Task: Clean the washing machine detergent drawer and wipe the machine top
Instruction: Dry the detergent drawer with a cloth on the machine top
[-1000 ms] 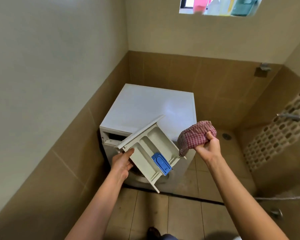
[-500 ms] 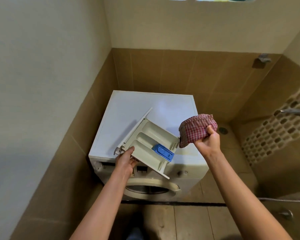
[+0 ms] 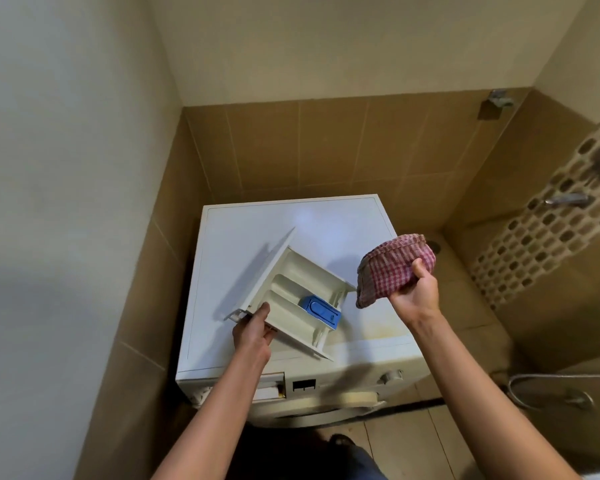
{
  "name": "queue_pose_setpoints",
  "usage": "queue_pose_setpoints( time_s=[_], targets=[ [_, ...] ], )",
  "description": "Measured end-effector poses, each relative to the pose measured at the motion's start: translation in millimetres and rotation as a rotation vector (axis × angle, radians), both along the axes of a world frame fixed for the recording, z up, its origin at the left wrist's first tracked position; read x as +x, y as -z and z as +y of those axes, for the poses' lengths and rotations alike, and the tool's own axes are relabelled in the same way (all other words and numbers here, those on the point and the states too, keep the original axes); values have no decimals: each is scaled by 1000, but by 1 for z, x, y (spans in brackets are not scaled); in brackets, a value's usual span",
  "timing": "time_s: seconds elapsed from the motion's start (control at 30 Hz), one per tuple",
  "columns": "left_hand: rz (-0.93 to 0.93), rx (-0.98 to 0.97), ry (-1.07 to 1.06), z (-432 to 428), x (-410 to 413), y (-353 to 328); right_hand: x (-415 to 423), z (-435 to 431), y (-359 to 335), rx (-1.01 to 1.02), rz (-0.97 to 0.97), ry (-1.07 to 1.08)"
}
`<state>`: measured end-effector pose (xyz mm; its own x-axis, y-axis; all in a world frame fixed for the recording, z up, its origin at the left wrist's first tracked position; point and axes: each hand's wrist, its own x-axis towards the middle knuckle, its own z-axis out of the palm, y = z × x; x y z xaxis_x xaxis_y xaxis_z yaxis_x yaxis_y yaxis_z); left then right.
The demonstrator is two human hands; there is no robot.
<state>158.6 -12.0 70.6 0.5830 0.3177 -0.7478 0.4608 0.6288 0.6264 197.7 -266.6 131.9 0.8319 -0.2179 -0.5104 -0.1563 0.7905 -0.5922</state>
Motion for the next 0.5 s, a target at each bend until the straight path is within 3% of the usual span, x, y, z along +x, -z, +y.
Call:
queue_pose_setpoints(
  time_s=[0.17,0.3,0.4,0.5],
  targets=[
    [-71,88,27,-7,23,-5,29,17,-16,-135,-32,-85],
    [-162,277,82,-14,42,-16,55,32,-41,-267,-190,-170],
    [-212,444,146,-16,51,-28,72,40,-57,-485,-321,-227],
    [-256,563,212,-17,59,-36,80,49,-63,-846,-381,-387]
  ],
)
